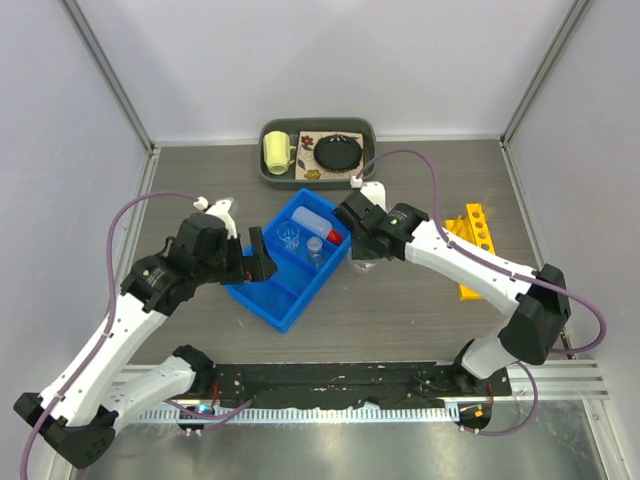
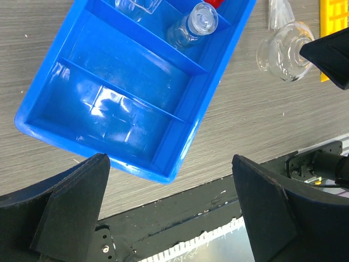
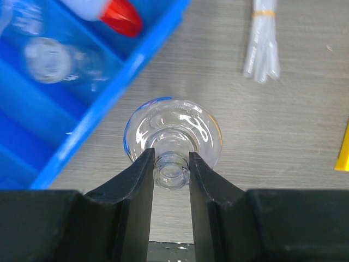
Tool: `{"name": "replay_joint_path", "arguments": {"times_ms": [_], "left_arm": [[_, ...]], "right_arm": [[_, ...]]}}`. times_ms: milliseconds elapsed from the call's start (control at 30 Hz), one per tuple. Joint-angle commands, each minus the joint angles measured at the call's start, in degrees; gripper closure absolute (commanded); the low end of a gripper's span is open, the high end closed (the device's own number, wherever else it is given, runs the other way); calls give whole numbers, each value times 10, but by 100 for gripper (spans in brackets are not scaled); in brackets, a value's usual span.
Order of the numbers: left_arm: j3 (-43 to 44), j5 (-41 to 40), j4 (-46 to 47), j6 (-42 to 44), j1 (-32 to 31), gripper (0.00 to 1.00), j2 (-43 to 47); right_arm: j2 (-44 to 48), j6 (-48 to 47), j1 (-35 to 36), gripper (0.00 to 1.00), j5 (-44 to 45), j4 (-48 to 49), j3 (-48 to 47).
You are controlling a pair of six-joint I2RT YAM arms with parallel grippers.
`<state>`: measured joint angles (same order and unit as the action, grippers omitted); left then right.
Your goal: Organize the chemistry lab equipment
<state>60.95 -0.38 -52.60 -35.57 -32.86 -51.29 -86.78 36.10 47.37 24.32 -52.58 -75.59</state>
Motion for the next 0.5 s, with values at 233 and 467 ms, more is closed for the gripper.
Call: {"name": "replay_joint_path", "arguments": {"times_ms": [233, 467], "left_arm": [[-2, -15, -22, -5, 3, 0, 80], [-21, 1, -29, -1, 3, 0, 121]], "right_arm": [[-87, 16, 96, 99, 31, -68, -226], [-187, 20, 128, 99, 13, -55, -322]]}}
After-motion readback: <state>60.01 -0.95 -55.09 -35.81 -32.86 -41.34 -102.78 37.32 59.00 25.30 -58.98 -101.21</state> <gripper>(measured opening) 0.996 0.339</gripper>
